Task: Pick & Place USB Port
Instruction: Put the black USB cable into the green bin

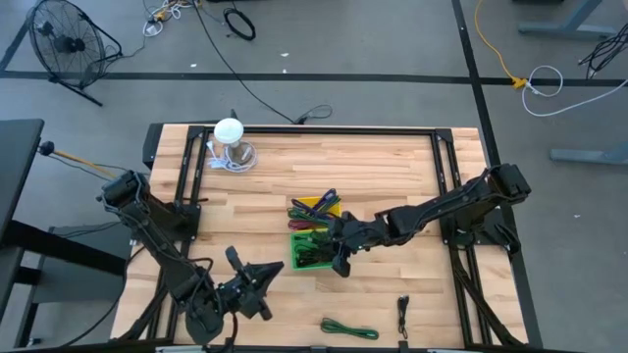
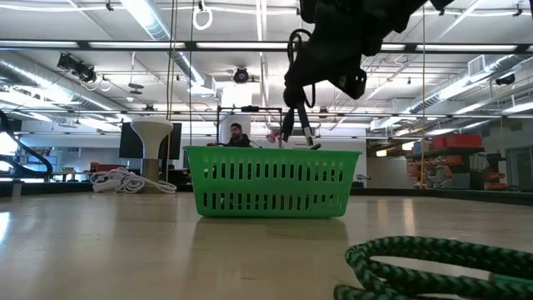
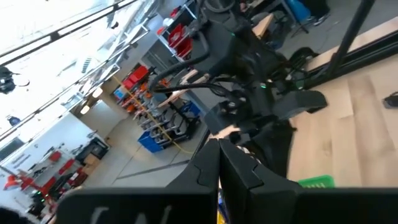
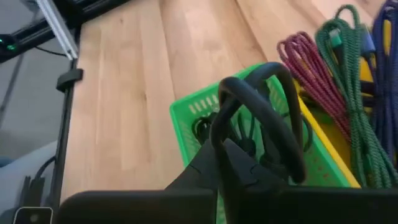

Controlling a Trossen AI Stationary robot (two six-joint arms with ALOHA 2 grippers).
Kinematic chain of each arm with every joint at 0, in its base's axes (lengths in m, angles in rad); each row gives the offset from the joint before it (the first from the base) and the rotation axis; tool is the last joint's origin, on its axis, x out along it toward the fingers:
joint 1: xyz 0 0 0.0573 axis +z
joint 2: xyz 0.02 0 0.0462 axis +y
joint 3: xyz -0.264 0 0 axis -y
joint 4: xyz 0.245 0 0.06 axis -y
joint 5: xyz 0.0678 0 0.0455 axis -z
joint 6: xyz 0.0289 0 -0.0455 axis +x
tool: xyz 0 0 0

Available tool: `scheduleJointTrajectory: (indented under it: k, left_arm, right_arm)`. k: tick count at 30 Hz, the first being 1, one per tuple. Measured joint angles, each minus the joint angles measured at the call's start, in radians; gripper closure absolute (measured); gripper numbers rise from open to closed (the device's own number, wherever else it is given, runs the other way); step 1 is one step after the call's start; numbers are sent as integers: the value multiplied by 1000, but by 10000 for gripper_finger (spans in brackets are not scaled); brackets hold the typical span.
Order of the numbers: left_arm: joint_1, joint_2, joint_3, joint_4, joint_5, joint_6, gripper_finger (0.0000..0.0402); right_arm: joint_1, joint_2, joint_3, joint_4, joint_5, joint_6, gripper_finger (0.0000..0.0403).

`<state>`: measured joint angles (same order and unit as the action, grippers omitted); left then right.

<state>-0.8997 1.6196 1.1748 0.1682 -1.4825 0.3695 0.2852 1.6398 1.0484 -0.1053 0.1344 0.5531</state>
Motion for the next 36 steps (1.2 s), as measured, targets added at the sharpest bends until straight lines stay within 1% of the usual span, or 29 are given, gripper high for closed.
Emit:
scheduleJointTrajectory:
  k: [5, 11, 17, 20, 27, 31, 36]
  left_arm:
    - [0, 0, 0, -42, 13, -57, 390]
    - [3, 0, 0, -106, 20, -107, 390]
    - [3, 0, 0, -146, 33, -151, 390]
    - [3, 0, 0, -157, 58, -151, 390]
    - [3, 0, 0, -178, 103, -183, 390]
    - [3, 0, 0, -189, 109, -184, 390]
    - [3, 0, 0, -189, 109, -184, 390]
  right_arm:
    - [0, 27, 79, -94, 8, -7, 403]
    - [-1, 117, 223, -217, 7, -65, 403]
    - [-6, 204, 375, -459, 20, -99, 403]
    - [-10, 222, 427, -520, 31, -113, 403]
    - [-27, 219, 483, -579, 18, -122, 403]
    - [-28, 219, 482, -643, 5, -111, 403]
    - [-27, 220, 482, -656, 4, -93, 403]
